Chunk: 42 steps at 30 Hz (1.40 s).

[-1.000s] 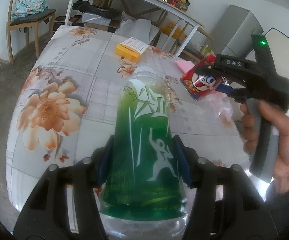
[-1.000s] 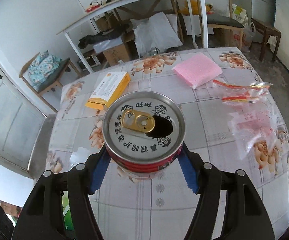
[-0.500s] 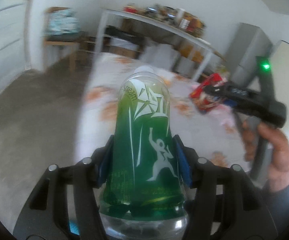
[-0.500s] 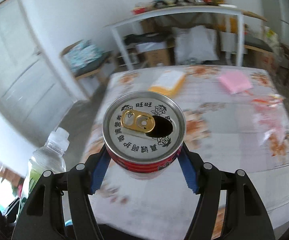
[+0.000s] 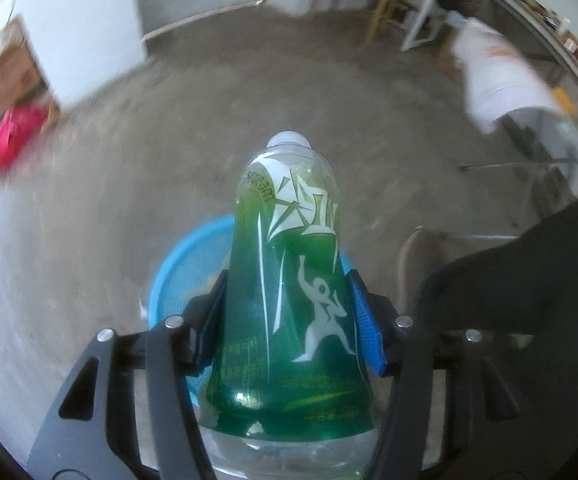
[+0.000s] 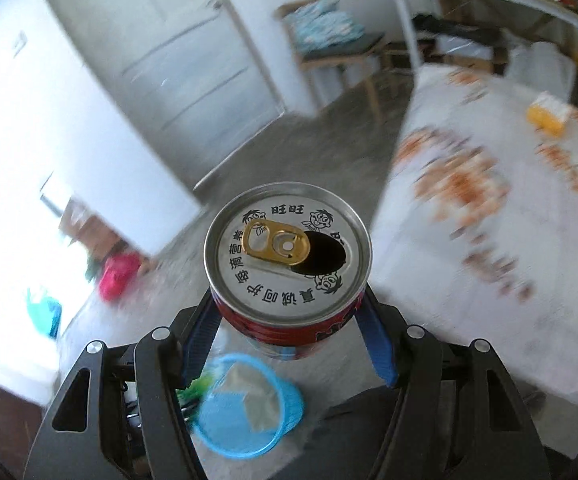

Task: Collect trash
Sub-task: 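Open the left gripper to drop the green bottle into the blue basket, then open the right gripper to drop the red can into the blue basket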

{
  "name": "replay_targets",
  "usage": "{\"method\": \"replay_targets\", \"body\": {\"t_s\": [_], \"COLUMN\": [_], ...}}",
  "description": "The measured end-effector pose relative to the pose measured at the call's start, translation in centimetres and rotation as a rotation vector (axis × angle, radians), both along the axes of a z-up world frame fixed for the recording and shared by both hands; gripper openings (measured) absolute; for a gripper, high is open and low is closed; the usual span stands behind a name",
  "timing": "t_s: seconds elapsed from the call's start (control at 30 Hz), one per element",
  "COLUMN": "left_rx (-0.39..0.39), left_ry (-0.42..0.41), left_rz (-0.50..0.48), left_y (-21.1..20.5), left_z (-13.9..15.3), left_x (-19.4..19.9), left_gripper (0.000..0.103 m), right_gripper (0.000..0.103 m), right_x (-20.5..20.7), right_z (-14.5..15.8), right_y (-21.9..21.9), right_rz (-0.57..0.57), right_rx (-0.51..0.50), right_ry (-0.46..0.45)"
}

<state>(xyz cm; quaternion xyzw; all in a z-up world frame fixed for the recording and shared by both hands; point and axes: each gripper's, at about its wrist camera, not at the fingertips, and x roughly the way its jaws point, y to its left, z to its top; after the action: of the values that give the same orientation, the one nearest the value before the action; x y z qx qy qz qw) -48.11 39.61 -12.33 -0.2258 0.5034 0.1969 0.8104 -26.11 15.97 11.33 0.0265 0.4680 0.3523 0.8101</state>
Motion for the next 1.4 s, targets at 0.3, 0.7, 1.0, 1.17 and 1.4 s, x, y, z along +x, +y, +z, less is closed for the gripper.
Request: {"method": "replay_targets", "body": {"t_s": [0.3, 0.7, 1.0, 1.17, 1.4], "left_rx": [-0.034, -0.067, -0.072, -0.093, -0.068], "left_ry": [0.096, -0.013, -0.032, -0.033, -0.045], "left_rz": [0.064, 0.249, 0.38, 0.407, 0.407], "left_y": [0.7, 5.2, 8.1, 8.0, 8.1], "left_z": [-9.7, -6.5, -6.2, -6.6, -5.9], "left_x": [-1.7, -8.5, -13.4, -14.4, -14.0], "left_gripper": [0.064, 0.076, 0.076, 0.076, 0.076], "right_gripper": [0.064, 0.064, 0.064, 0.071, 0.091], "right_x": [-6.0, -10.8, -16.4, -17.4, -16.8], "right_z": [-3.8, -11.2, -22.9, -27.5, -28.5], "right_y": [6.9, 14.1, 20.5, 22.3, 21.2], "right_rz": [0.169, 0.357, 0.54, 0.572, 0.529], "right_rx": [-0.078, -0.223, -0.472, -0.573, -0.591], "right_ry": [0.054, 0.136, 0.308, 0.388, 0.453]}}
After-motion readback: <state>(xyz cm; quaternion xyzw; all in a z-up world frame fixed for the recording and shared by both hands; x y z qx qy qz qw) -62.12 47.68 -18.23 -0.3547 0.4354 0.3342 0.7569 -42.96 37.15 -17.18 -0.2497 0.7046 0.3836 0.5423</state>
